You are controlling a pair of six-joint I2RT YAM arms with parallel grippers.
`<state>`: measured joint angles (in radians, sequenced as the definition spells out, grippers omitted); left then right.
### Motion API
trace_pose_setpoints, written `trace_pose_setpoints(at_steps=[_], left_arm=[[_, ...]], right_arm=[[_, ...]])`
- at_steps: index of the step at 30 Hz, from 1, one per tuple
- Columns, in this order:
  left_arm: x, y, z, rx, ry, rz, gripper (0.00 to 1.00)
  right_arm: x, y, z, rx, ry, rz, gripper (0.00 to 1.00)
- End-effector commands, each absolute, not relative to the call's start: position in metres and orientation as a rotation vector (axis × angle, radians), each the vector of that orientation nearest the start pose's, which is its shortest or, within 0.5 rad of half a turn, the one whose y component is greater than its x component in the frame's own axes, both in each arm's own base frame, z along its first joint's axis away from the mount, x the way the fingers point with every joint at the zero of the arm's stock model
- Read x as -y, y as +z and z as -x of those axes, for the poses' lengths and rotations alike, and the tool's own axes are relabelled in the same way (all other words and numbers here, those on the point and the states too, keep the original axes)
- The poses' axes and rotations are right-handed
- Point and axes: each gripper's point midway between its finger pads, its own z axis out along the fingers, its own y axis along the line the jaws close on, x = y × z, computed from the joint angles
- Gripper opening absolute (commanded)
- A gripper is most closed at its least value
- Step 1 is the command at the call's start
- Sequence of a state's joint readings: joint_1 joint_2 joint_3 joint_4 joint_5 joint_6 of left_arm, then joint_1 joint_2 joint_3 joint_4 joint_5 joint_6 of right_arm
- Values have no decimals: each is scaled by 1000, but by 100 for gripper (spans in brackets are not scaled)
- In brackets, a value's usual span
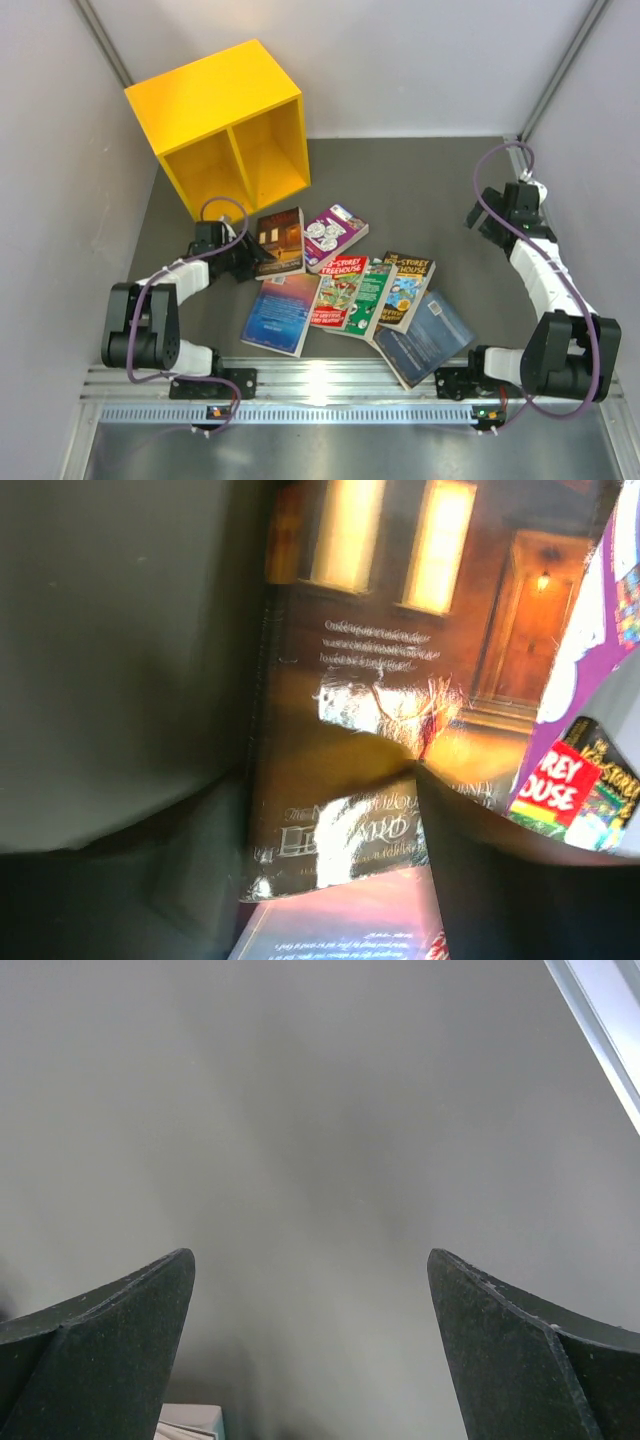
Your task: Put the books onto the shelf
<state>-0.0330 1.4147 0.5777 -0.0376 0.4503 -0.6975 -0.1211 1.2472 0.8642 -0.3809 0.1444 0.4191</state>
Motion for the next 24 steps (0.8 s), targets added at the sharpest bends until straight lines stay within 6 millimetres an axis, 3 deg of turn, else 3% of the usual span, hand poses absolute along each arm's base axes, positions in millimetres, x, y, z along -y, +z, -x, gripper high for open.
trace_pose_setpoints(at_steps=[1, 7, 8, 12, 13, 15, 16, 18, 19, 23, 24], left_arm=[[110, 31, -302, -2437, -873, 626, 59], [113, 42, -302, -2416, -896, 598, 16], [113, 44, -302, -2419, -893, 600, 0], [113, 68, -301, -2400, -901, 565, 0], [114, 88, -306, -2357, -909, 522, 0], [117, 105, -303, -2354, -920, 495, 0], [120, 130, -309, -2304, -930, 447, 0], [125, 152, -306, -2296, -955, 415, 0], [130, 181, -311, -2239, -977, 362, 0], [148, 255, -312, -2132, -1049, 241, 0], [153, 287, -313, -2078, -1072, 187, 0]], right_arm=[[51, 144, -347, -2196, 8, -678, 100], [46, 137, -345, -2196, 54, -737, 100], [41, 135, -344, -2197, 83, -744, 100], [12, 118, -338, -2213, 275, -777, 100], [4, 119, -338, -2196, 329, -809, 100], [-15, 113, -335, -2200, 417, -797, 100], [-21, 116, -334, -2180, 446, -815, 100], [-31, 113, -331, -2179, 475, -815, 100], [-33, 117, -330, -2169, 483, -811, 100], [-49, 128, -331, -2152, 492, -769, 100], [-57, 130, -331, -2154, 505, -746, 100]])
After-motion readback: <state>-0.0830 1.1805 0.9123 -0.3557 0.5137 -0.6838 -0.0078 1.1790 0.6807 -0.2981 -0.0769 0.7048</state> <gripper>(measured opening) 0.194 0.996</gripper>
